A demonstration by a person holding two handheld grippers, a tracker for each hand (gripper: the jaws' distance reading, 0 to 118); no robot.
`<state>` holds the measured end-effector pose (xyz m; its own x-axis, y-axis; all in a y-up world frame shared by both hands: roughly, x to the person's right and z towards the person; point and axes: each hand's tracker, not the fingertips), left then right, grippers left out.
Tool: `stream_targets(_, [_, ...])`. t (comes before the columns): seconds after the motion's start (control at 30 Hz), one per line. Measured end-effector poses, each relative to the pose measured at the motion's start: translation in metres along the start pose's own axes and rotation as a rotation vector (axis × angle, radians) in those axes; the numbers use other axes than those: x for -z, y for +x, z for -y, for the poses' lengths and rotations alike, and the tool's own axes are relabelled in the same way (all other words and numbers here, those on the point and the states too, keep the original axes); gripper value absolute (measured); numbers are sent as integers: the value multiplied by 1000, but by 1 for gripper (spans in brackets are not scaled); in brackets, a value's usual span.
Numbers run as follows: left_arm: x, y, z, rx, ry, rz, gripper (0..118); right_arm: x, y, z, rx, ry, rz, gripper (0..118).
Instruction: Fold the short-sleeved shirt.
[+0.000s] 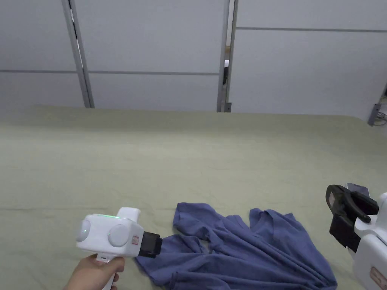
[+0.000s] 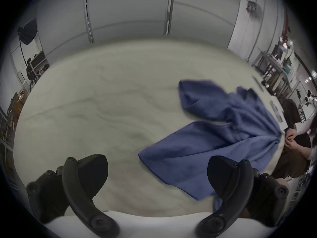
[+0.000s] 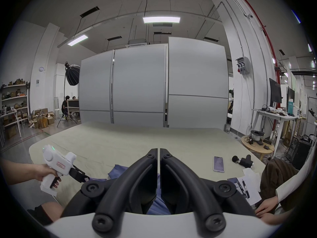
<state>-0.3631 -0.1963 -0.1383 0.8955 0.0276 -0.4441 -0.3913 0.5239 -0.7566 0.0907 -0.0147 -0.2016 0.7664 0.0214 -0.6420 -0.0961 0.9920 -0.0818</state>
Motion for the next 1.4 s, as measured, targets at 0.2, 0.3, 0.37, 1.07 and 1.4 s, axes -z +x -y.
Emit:
stream_targets(0.2, [59,-6,2,-28,-41,30,118,11,11,15,3,-52,18,5])
stream_targets(0.3, [80,-9,-8,82,36,-47,111,15,14,21,14,-71,19,5])
stream_targets(0.37, [44,26,18,105,52,-73,102,17,14,26,11,-80,21,5])
stream_targets(1.07, [-35,-8,21,1,161,149,7,173,66,42,46,-464,-113,38])
stream_targets(1.4, [-13,-24,21,2,121,168,7,331,88,143,8,-889,-40,117])
